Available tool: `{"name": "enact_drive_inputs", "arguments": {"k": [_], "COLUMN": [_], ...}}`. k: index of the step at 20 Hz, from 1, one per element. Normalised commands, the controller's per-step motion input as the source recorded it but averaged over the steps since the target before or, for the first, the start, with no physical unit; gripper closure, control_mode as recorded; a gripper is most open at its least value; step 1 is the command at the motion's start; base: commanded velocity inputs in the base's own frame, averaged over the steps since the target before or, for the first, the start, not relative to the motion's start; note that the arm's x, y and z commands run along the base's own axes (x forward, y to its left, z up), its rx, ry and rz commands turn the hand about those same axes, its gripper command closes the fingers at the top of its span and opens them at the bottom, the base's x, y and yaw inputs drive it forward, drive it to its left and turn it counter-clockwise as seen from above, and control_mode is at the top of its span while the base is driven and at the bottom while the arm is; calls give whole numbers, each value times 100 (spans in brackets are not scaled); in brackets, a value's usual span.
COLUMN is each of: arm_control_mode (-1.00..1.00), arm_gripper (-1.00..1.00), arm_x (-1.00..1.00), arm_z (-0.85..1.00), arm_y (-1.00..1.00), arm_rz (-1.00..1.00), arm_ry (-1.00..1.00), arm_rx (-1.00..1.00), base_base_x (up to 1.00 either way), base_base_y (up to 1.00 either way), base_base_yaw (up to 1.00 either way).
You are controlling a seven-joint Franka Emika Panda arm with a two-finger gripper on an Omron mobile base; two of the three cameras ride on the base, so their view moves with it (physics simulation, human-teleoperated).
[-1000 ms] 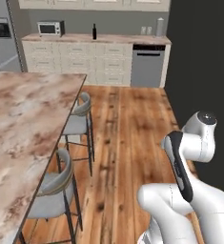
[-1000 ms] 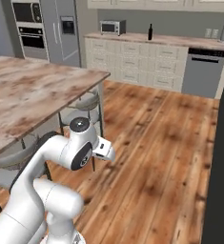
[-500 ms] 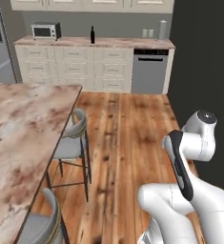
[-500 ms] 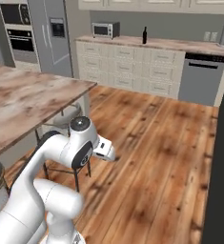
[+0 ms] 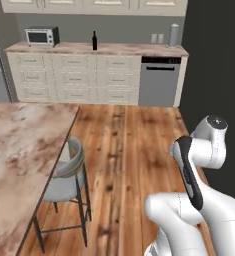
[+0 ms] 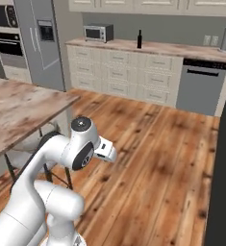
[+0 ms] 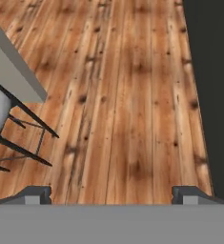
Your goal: There is a wine glass and glass cup on the dining counter. Place the wine bottle next to the wine glass and the juice bottle next to the glass cup.
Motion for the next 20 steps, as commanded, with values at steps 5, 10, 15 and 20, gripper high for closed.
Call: {"name": "enact_drive_inputs", "arguments": {"k": [5,10,15,20], "arm_control_mode": [100,100,100,100], "arm_gripper": [-100,-100,-100,-100], "arm_x": [0,0,0,0], "arm_z": [0,0,0,0], "arm_y": [0,0,0,0], "arm_rz": [0,0,0,0], "arm_ry": [0,0,0,0], "arm_rx": [0,0,0,0], "base_base_x": [94,94,94,94], "base_base_y": [0,0,0,0], "base_base_yaw": [0,0,0,0]}}
